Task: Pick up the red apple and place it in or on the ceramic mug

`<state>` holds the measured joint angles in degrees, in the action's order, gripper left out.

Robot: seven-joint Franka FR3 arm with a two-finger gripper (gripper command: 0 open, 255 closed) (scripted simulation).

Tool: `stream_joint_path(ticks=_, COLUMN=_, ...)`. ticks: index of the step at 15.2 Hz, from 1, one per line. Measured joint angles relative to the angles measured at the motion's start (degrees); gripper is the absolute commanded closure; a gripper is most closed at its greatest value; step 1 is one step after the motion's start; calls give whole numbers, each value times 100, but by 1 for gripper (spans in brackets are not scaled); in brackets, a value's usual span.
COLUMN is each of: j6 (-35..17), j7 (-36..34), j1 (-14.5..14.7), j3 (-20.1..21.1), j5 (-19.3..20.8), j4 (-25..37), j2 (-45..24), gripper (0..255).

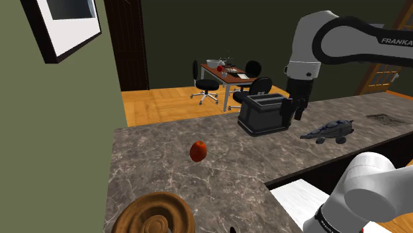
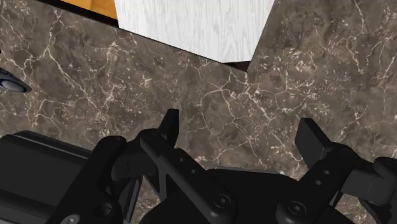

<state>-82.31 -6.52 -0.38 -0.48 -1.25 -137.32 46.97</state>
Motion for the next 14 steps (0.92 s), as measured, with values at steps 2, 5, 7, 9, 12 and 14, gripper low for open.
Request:
stream_joint_path(ticks=2, j6=-81, j7=-58, j1=15, j3=53, j5=-39, j4=-12, j2=-57, gripper=0)
stream_joint_path(ticks=5, j6=-521, j7=-262, j1=50, j3=232, j5=-141, j4=-13, j2=-426, gripper=0)
stream_joint_path(ticks=7, j6=-866, j7=-435, j1=83, j3=384, j5=-221, j4=-50, j2=-678, gripper=0)
stream_joint_path(ticks=9, j6=-1208, j7=-596, j1=100, j3=526, j5=-272, j4=42, j2=-1052, gripper=0)
stream_joint_path(ticks=12, j6=-1705, j7=-881, j1=136, j3=761, j5=-337, j4=162, j2=-1580, gripper=0)
stream_joint_path(ticks=14, j6=-2039, j7=-1059, j1=144, j3=901, j5=-339, j4=268, j2=-1961, gripper=0)
